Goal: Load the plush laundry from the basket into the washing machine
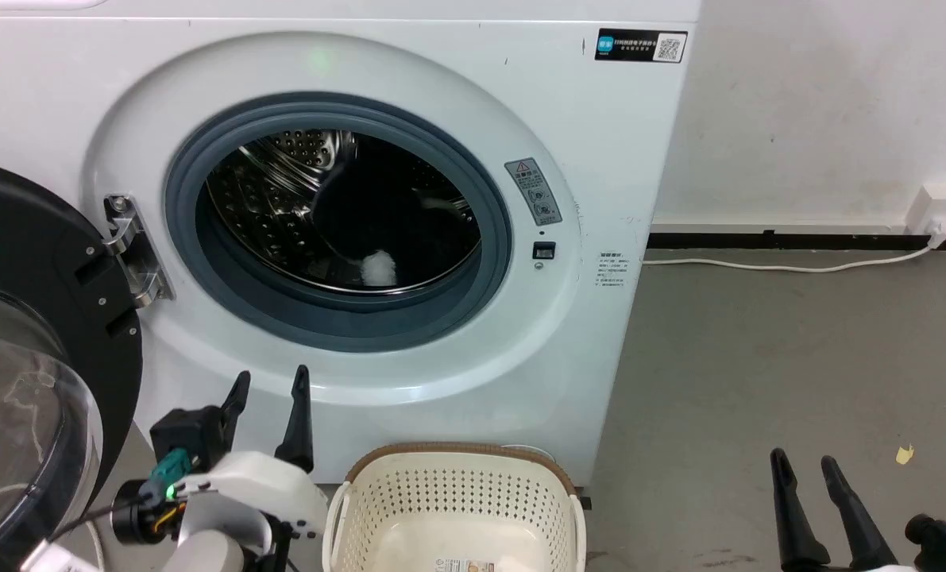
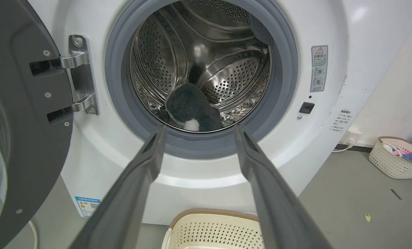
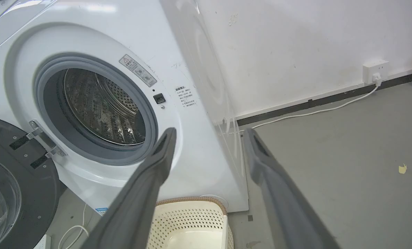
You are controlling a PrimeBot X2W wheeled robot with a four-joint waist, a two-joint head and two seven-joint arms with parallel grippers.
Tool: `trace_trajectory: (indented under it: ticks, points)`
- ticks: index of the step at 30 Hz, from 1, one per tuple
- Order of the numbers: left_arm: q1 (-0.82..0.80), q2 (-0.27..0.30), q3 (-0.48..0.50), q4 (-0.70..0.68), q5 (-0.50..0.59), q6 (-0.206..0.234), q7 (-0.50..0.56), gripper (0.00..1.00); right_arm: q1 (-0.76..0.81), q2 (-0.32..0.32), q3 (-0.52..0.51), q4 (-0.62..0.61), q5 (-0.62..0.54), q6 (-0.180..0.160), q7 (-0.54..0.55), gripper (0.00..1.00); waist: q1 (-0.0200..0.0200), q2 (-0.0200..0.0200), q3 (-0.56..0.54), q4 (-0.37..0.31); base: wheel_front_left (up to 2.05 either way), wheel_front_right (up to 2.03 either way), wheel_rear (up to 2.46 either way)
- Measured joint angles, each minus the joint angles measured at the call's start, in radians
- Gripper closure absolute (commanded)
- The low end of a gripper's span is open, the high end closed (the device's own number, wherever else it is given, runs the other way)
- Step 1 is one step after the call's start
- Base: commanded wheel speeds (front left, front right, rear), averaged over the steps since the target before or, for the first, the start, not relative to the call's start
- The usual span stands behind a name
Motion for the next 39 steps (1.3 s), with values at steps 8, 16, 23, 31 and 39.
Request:
trace_trajectory:
  ticks: [8, 16, 23, 31, 39]
  points:
    - [0.106, 0.003, 0.013, -0.106, -0.012, 0.010, -0.026, 0.00, 0.020, 0.000, 0.014, 0.017, 0.000, 0.000, -0.017, 0.00, 0.0000, 0.0000, -0.008, -0.003, 0.00, 0.00, 0.00]
    - [0.162, 0.017, 0.014, -0.143, -0.017, -0.016, -0.037, 0.00, 0.027, 0.000, 0.025, 0.030, -0.007, 0.000, -0.031, 0.00, 0.0001, 0.0000, -0.011, -0.001, 0.00, 0.00, 0.00]
    - [0.205, 0.022, 0.012, -0.174, -0.014, -0.016, -0.043, 0.00, 0.045, 0.000, 0.035, 0.041, -0.042, 0.000, -0.043, 0.00, 0.0001, 0.0000, -0.009, -0.002, 0.00, 0.00, 0.00]
    - [0.251, 0.020, 0.005, -0.189, 0.001, -0.016, -0.044, 0.00, 0.050, 0.000, 0.045, 0.044, -0.086, 0.000, -0.045, 0.00, 0.0000, 0.0000, -0.006, -0.005, 0.00, 0.00, 0.00]
    - [0.268, 0.019, -0.003, -0.191, 0.013, -0.015, -0.050, 0.00, 0.061, 0.000, 0.048, 0.041, -0.127, 0.000, -0.045, 0.00, 0.0000, 0.0000, -0.002, -0.004, 0.00, 0.00, 0.00]
